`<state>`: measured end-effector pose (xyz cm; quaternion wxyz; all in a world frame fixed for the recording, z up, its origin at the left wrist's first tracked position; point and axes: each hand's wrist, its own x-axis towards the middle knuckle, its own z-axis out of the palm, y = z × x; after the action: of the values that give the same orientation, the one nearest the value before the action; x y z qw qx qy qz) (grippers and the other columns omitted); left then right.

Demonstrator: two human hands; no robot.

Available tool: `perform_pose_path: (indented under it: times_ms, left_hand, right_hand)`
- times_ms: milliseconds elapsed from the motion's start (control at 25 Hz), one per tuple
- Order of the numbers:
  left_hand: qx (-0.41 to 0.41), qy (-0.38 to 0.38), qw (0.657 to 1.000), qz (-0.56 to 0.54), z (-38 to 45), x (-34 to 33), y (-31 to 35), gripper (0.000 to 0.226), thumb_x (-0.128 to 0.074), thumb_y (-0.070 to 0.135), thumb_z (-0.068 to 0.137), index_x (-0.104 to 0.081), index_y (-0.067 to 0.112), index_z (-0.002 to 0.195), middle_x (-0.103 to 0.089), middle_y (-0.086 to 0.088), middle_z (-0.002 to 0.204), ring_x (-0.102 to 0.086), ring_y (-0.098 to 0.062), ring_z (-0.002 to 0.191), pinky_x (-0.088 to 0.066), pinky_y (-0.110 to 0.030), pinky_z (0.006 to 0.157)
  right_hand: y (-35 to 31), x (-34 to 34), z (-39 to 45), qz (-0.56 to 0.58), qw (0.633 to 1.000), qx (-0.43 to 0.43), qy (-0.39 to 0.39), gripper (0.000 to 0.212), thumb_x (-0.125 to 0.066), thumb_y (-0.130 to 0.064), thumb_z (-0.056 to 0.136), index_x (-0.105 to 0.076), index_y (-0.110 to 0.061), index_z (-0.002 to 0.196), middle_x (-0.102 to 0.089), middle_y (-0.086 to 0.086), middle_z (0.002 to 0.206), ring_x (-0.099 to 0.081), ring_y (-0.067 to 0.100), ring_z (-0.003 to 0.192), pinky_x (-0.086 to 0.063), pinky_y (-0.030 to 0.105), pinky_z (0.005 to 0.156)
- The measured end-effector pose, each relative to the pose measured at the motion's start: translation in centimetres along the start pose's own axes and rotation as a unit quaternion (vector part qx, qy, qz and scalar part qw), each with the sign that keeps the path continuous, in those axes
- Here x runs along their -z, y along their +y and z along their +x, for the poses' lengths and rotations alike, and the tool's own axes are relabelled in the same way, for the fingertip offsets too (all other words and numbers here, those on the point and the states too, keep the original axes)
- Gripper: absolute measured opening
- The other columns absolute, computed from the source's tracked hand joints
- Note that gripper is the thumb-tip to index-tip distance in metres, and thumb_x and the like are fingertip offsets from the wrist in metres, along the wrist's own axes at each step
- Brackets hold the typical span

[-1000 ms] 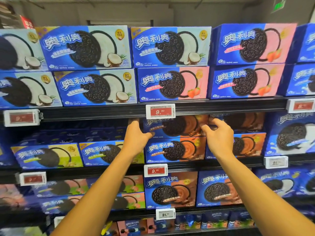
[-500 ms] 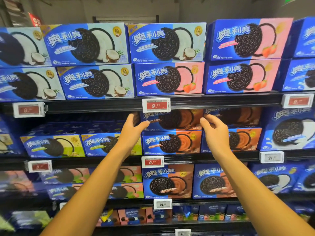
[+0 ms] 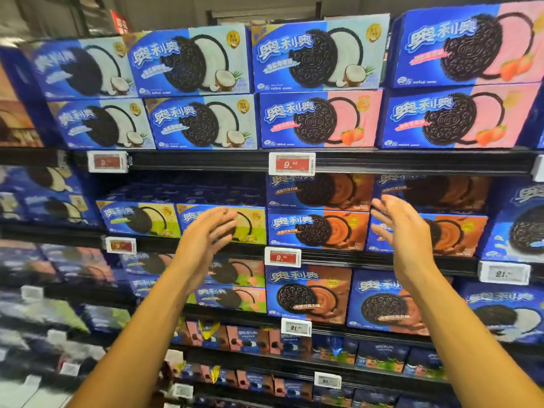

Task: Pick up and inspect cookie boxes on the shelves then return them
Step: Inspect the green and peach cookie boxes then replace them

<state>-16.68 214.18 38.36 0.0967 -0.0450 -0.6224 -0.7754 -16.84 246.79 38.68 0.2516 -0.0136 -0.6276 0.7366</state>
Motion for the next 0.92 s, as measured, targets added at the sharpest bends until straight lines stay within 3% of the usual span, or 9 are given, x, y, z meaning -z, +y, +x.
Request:
perform_pose_path:
  times_ms: [80, 200, 360, 520, 680, 760, 920]
  left_hand:
    - [-0.001, 0.013, 0.999, -0.031, -1.8, 2.2, 0.2, 0.025, -0.046, 0.028, 0.101, -0.064, 0.016, 0.113, -0.074, 0.001, 0.113, -0.068, -0.015, 0.11, -0.049, -0.036, 0.091]
    - [0.007, 0.046, 0.996, -0.076, -4.4, 6.1, 0.0, 0.031, -0.05, 0.03, 0.095, -0.063, 0.012, 0.116, -0.072, -0.005, 0.118, -0.067, -0.019, 0.112, -0.049, -0.038, 0.093]
    - [0.02, 0.127, 0.991, -0.049, -6.4, 11.2, -1.3, 0.027, -0.043, 0.024, 0.102, -0.061, 0.012, 0.118, -0.07, -0.008, 0.119, -0.068, -0.018, 0.109, -0.049, -0.039, 0.095]
    - [0.026, 0.186, 0.982, -0.007, -6.0, 17.9, -2.2, 0.018, -0.051, 0.016, 0.098, -0.063, 0.018, 0.111, -0.07, -0.004, 0.116, -0.065, -0.017, 0.11, -0.049, -0.035, 0.093]
    - [0.023, 0.177, 0.984, 0.015, -1.8, 25.2, -1.3, 0.016, -0.059, 0.015, 0.095, -0.063, 0.02, 0.11, -0.07, 0.001, 0.113, -0.062, -0.017, 0.114, -0.049, -0.036, 0.093]
    - [0.013, 0.156, 0.987, 0.035, 1.8, 29.2, -0.1, 0.022, -0.057, 0.013, 0.097, -0.06, 0.019, 0.117, -0.066, 0.003, 0.121, -0.059, -0.015, 0.118, -0.047, -0.036, 0.098]
    - [-0.023, 0.115, 0.986, 0.117, 9.8, 33.8, 1.4, 0.044, -0.056, 0.008, 0.098, -0.046, 0.015, 0.14, -0.049, 0.0, 0.143, -0.047, -0.012, 0.128, -0.038, -0.028, 0.1]
  right_hand:
    - [0.2, -1.1, -1.1, 0.055, 0.998, -0.029, -0.028, 0.017, -0.049, -0.028, 0.104, -0.066, -0.026, 0.106, -0.076, -0.007, 0.105, -0.071, 0.006, 0.1, -0.058, 0.022, 0.076]
    - [1.2, -3.5, -3.4, 0.109, 0.988, -0.077, -0.081, 0.021, -0.048, -0.029, 0.104, -0.067, -0.021, 0.11, -0.077, -0.004, 0.107, -0.072, 0.011, 0.103, -0.056, 0.029, 0.083]
    - [3.7, -8.4, -6.6, 0.128, 0.974, -0.134, -0.132, 0.026, -0.047, -0.029, 0.104, -0.067, -0.018, 0.116, -0.076, -0.001, 0.113, -0.071, 0.013, 0.107, -0.052, 0.034, 0.085]
    - [7.1, -16.1, -10.3, 0.108, 0.969, -0.14, -0.172, 0.022, -0.05, -0.025, 0.102, -0.068, -0.019, 0.113, -0.076, -0.003, 0.113, -0.071, 0.014, 0.108, -0.057, 0.031, 0.079]
    - [8.7, -24.6, -12.1, 0.091, 0.971, -0.103, -0.193, 0.025, -0.065, -0.03, 0.086, -0.073, -0.024, 0.109, -0.074, -0.003, 0.118, -0.069, 0.012, 0.111, -0.057, 0.032, 0.083]
    - [9.5, -29.5, -12.3, 0.06, 0.979, -0.09, -0.175, 0.02, -0.065, -0.017, 0.092, -0.075, -0.028, 0.106, -0.074, -0.005, 0.116, -0.069, 0.009, 0.11, -0.054, 0.033, 0.087]
    - [11.3, -37.4, -11.8, -0.028, 0.992, -0.03, -0.12, 0.031, -0.058, -0.003, 0.098, -0.063, -0.026, 0.117, -0.065, -0.009, 0.123, -0.06, 0.011, 0.119, -0.048, 0.029, 0.099]
